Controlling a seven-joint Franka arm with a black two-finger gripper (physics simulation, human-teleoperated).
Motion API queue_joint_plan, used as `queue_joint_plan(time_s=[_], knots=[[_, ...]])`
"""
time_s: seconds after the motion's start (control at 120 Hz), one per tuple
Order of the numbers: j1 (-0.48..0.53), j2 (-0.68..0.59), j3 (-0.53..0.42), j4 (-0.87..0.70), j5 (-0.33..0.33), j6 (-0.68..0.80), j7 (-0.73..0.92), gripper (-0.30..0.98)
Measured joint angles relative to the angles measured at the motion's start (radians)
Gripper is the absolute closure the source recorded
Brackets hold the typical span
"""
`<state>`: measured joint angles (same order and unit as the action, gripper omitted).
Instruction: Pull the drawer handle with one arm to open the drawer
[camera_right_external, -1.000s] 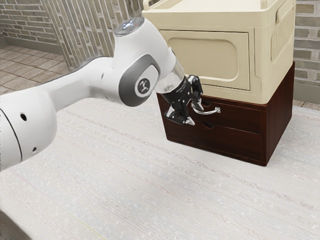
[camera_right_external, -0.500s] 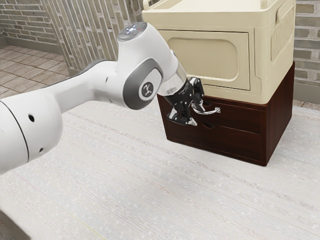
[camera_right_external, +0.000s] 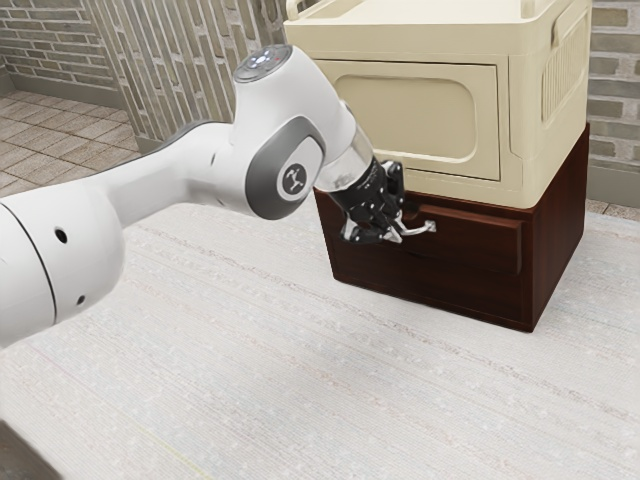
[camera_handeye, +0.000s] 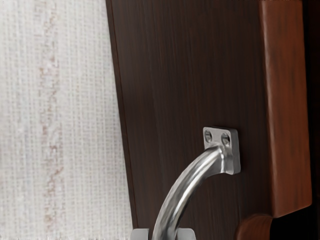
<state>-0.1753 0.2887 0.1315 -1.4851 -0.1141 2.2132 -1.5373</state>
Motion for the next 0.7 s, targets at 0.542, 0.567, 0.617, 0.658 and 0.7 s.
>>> queue_joint_plan(time_s=[0.542,0.567,0.617,0.658,0.7], knots=[[-0.019,-0.113,0.006,-0.148,0.002,0.004,-0.003,0.79],[-0.02,-0.12,0.006,-0.157,0.002,0.006,-0.003,0.79],[-0.022,-0.131,0.006,-0.173,0.002,0.009,-0.003,0.79],[-0.023,-0.141,0.007,-0.187,0.002,0.012,-0.004,0.79],[-0.024,-0.151,0.006,-0.199,0.003,0.016,-0.004,0.79]])
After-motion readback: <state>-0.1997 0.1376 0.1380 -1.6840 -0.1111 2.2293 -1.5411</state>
